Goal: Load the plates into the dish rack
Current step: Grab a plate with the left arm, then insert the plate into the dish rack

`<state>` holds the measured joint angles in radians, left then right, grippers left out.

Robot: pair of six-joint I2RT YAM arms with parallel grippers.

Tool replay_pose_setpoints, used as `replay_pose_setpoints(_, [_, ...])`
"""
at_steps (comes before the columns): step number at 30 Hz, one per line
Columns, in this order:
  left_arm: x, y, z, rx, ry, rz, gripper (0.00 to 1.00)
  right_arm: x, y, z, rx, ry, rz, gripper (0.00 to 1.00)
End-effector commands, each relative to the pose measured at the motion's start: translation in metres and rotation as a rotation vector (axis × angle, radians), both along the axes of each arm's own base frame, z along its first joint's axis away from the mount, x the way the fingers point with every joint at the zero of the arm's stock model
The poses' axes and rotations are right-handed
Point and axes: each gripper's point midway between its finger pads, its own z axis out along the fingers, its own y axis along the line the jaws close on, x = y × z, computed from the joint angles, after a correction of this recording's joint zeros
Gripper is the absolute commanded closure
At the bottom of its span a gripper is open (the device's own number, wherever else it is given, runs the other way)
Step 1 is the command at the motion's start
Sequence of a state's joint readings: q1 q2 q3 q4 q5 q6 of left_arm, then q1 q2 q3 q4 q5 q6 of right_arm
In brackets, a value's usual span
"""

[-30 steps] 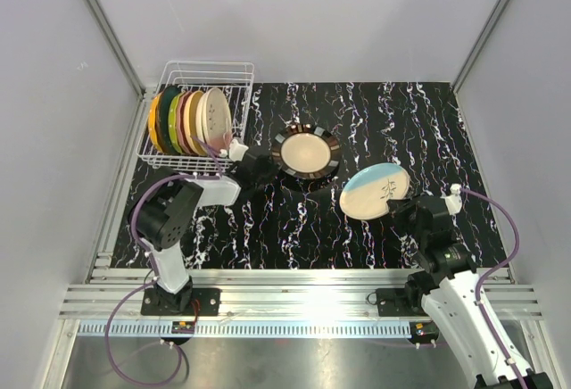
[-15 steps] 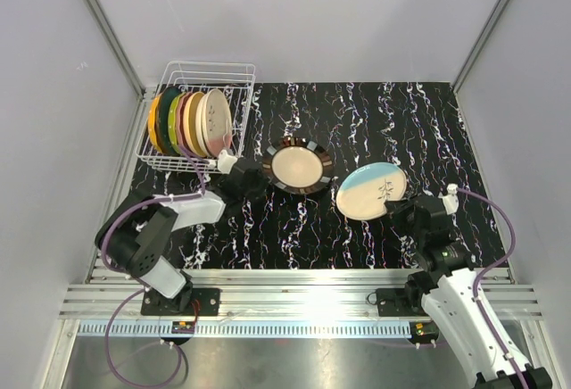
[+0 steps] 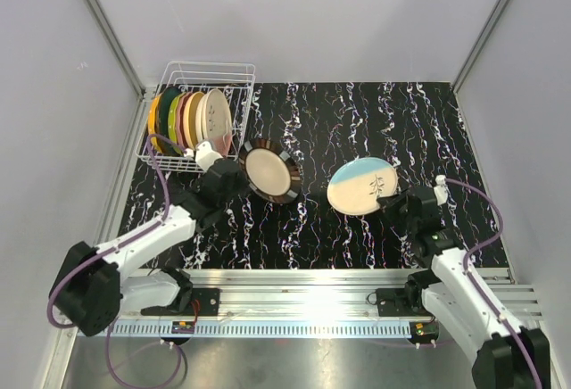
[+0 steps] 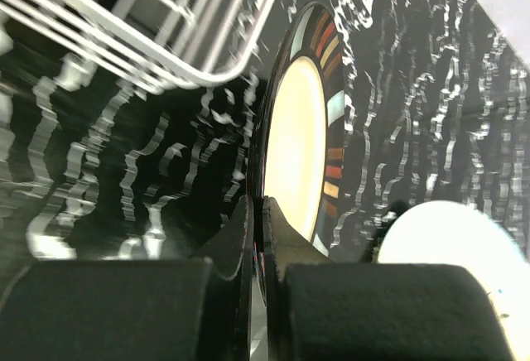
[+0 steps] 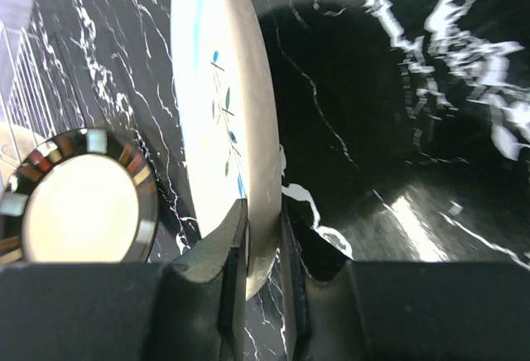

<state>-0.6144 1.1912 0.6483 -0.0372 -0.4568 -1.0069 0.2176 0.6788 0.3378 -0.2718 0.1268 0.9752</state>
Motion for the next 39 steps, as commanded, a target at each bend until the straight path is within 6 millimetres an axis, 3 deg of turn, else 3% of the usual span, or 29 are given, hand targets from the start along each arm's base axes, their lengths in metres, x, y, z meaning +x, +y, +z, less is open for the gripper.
replay_pose_setpoints(1, [0.011, 0.021, 0.058, 0.1, -0.186, 0.031, 1.0, 0.016, 0.017, -0.002, 0.029, -0.039, 0.08, 1.0])
replay_pose_setpoints(5, [0.003, 0.034, 0.074, 0.214, -0.194, -0.004, 1.0, 0.034, 0.028, -0.008, 0.047, -0.024, 0.119, 1.0])
replay_pose_setpoints(13, [-0.007, 0.048, 0.112, 0.41, -0.248, -0.104, 1.0, 0.048, 0.044, -0.008, 0.077, -0.023, 0.186, 1.0])
replay_pose_setpoints(19, [-0.015, 0.046, 0.14, 0.479, -0.355, -0.202, 1.0, 0.049, 0.048, -0.012, 0.08, -0.013, 0.209, 1.0])
replay_pose_setpoints(27, [-0.019, 0.04, 0.147, 0.566, -0.352, -0.309, 1.0, 0.047, 0.05, -0.016, 0.084, -0.008, 0.228, 1.0])
replay_pose_setpoints(34, [-0.013, 0.036, 0.164, 0.689, -0.381, -0.391, 1.0, 0.045, 0.05, -0.02, 0.075, -0.004, 0.235, 1.0])
replay_pose_setpoints(39, [-0.004, 0.039, 0.188, 0.73, -0.383, -0.36, 1.0, 0.045, 0.05, -0.022, 0.075, -0.003, 0.237, 1.0])
